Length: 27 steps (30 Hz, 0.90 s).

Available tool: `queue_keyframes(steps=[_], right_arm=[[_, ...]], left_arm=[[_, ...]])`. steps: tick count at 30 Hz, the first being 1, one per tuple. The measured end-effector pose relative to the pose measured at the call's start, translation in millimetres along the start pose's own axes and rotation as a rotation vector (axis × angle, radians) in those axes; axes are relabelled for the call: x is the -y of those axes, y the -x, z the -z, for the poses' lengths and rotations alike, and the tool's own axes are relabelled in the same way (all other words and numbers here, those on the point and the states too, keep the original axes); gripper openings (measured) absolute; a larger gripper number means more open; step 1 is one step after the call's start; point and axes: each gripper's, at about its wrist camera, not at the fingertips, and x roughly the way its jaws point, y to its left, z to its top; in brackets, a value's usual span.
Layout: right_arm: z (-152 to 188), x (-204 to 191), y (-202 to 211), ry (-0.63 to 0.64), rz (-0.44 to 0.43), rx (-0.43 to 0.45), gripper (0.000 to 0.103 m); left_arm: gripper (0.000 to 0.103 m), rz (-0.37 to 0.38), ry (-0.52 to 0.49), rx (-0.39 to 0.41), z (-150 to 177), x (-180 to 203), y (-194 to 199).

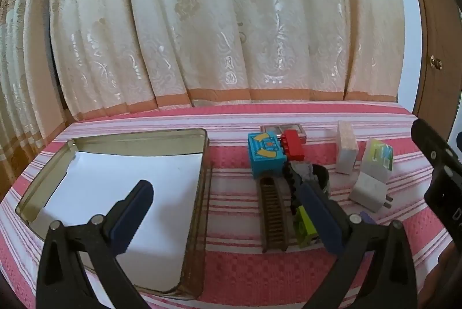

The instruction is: Organize rigid objects

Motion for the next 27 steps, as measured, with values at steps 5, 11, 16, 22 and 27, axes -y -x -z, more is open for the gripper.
queue_keyframes(steps=[5, 11, 16, 22, 27], right_arm=[[1.8, -0.8, -0.5, -0.002, -0.002, -0.004, 0.102], [-2.0, 0.7, -2.2, -0.004, -0.002, -0.009, 0.102], [-1.7, 0.5, -2.3, -0.002, -0.002, -0.009, 0.102], [-0.4, 0.6, -1.6, -0.002, -0.006, -0.010, 0.102], [-0.6, 1.0, -1.8, -0.009, -0.007, -0.013, 0.102]], left_arm=[[0.103, 0.004, 0.001, -0.012, 0.3, 0.5, -1.3], [0.103, 0.009, -0.004, -0.031, 1.0, 0.1, -0.7], [0.103, 0.002, -0.007, -0.009, 5.2, 5.1, -2.8], [0.103, -0.001, -0.008, -0.017, 6.6, 6.4, -3.3], [0.103, 0.001, -0.008, -0.017, 7.0, 6.0, -3.2]])
